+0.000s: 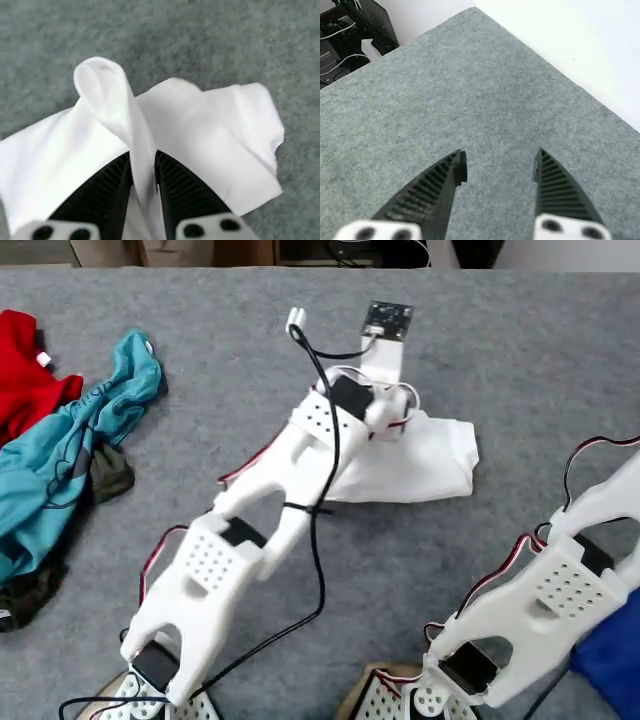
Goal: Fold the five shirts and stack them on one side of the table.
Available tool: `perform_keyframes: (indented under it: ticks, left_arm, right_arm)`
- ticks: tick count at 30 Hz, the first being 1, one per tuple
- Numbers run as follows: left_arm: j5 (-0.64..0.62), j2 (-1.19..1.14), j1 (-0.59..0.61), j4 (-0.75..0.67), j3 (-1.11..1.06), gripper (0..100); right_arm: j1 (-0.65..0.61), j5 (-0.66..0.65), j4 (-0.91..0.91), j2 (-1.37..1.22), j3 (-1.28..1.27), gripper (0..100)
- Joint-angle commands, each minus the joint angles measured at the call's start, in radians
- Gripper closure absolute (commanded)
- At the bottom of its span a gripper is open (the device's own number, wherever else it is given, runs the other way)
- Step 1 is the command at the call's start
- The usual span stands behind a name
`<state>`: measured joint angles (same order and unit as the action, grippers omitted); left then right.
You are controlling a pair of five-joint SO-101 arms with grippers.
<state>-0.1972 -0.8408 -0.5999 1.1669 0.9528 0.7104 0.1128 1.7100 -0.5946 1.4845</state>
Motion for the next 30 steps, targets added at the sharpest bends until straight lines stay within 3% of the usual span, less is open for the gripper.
perform_keyframes:
  ticks: [1,13,17,27,30]
  left_arm:
    - [-0.028,-0.024,-0.025,-0.017,0.169,98]
    - [-0.08,-0.059,-0.127,-0.048,0.227,97]
    - [-0.087,-0.061,-0.137,-0.087,0.222,92]
    - [-0.109,-0.104,-0.144,-0.13,0.232,92]
    - [-0.15,-0.12,-0.147,-0.137,0.232,86]
  right_arm:
    - [0.016,0.005,-0.008,0.01,0.039,77.0]
    - [0.016,0.003,-0.012,0.008,0.039,77.0]
    - [0.016,0.003,-0.012,0.008,0.039,77.0]
    - [0.016,0.003,-0.012,0.005,0.039,77.0]
    - [0.016,0.003,-0.012,0.005,0.039,77.0]
